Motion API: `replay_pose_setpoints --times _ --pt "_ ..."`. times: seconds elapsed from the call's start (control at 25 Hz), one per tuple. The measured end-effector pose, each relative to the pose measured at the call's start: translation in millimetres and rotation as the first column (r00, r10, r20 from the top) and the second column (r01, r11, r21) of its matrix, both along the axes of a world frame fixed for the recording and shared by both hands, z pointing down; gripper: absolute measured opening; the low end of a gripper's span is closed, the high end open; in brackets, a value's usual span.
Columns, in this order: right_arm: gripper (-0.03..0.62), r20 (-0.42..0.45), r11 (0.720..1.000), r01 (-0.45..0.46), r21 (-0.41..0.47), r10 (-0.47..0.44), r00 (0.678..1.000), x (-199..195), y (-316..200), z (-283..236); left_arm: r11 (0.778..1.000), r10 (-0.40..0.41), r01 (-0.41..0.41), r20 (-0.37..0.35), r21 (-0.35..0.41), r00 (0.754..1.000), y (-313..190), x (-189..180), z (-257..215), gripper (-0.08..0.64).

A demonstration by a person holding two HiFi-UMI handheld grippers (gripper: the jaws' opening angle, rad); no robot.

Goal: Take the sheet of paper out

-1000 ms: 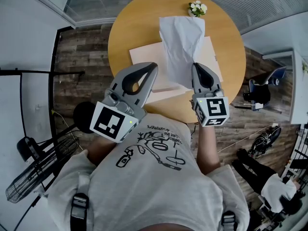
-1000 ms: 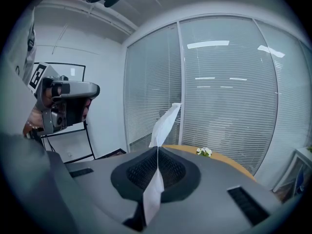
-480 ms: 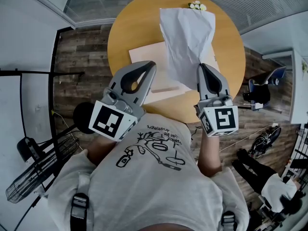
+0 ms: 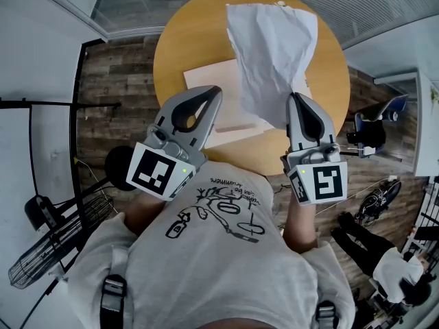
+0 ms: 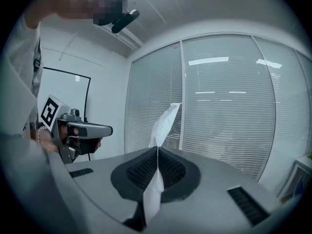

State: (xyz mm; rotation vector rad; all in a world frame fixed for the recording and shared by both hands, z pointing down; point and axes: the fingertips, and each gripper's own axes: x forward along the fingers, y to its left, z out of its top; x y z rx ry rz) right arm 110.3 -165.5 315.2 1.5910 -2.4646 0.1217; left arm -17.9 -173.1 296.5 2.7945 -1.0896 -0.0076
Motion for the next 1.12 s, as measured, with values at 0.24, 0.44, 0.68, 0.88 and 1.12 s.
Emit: replay_pose_setpoints --times 0.24,0.44,0.68,0.88,1.12 --pt "0.009 0.006 1.000 0.005 0.022 -0.005 1.000 -0.1 4.0 -13.1 1.000 -0.001 0.001 0.000 0.003 1.000 -0.8 1.3 -1.5 0.021" --pt "0.009 0.008 0.999 0.009 0.030 -0.009 1.000 -2.2 6.0 -16.7 1.000 -0.002 0.002 0.000 0.002 1.000 -1.0 -0.6 -1.0 0.021" --pt "0.009 0.007 0.999 0.012 0.033 -0.012 1.000 -2.7 4.6 -16.0 1.000 -0.003 0.003 0.000 0.004 1.000 -1.6 -0.8 -1.0 0.021" --pt "0.009 0.006 0.999 0.010 0.035 -0.010 1.000 -2.6 6.1 -15.9 1.000 -0.002 0.002 -0.001 0.006 1.000 0.8 -2.0 -0.4 0.021" --pt "0.009 0.008 0.999 0.010 0.034 -0.010 1.000 -3.3 5.7 -16.3 1.000 -0.002 0.002 -0.004 0.006 1.000 0.7 -2.2 -0.9 0.021"
